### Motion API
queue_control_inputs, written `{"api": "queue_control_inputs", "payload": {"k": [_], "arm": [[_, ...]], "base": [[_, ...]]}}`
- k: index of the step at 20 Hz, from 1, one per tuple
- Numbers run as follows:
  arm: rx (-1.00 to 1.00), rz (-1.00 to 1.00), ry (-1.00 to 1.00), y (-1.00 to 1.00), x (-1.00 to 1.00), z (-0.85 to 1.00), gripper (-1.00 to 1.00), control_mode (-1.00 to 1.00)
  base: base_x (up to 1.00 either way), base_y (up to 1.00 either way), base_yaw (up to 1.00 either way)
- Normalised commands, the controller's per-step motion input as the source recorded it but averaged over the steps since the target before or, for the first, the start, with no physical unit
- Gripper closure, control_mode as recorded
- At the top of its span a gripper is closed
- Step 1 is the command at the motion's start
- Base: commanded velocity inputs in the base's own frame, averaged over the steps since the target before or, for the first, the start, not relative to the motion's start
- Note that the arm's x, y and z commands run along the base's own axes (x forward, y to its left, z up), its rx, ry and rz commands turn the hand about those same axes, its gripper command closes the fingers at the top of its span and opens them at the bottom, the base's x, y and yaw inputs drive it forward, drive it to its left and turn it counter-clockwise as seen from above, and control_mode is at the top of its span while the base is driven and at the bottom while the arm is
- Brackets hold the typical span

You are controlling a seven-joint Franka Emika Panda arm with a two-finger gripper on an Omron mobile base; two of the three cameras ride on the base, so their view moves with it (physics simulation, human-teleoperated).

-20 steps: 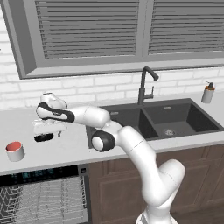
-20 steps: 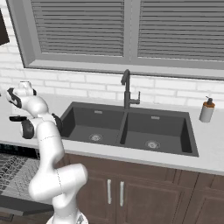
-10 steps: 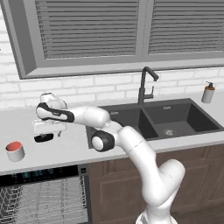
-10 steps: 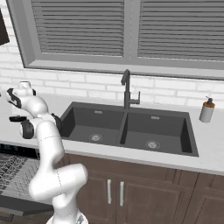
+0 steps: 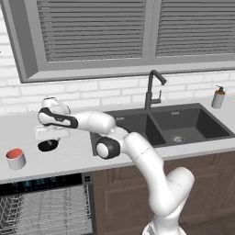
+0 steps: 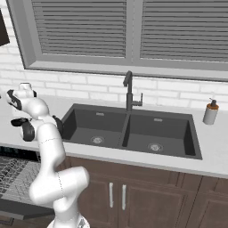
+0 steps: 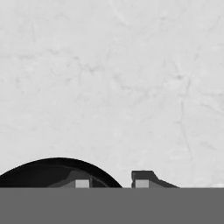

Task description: Pick up the cup and bowl from the counter, place them in the dishwasher, and close the dishwasher door.

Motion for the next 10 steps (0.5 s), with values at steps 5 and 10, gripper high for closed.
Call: {"api": "queue_control_inputs", "payload": {"k": [5, 10], "arm": [[0.0, 0.0, 0.0, 0.0, -0.09, 0.0, 1.0, -1.0], [0.07, -0.09, 0.0, -0.28, -0.69, 0.05, 1.0, -1.0]], "base": [[0.0, 0.0, 0.0], [0.0, 0.0, 0.0]]}}
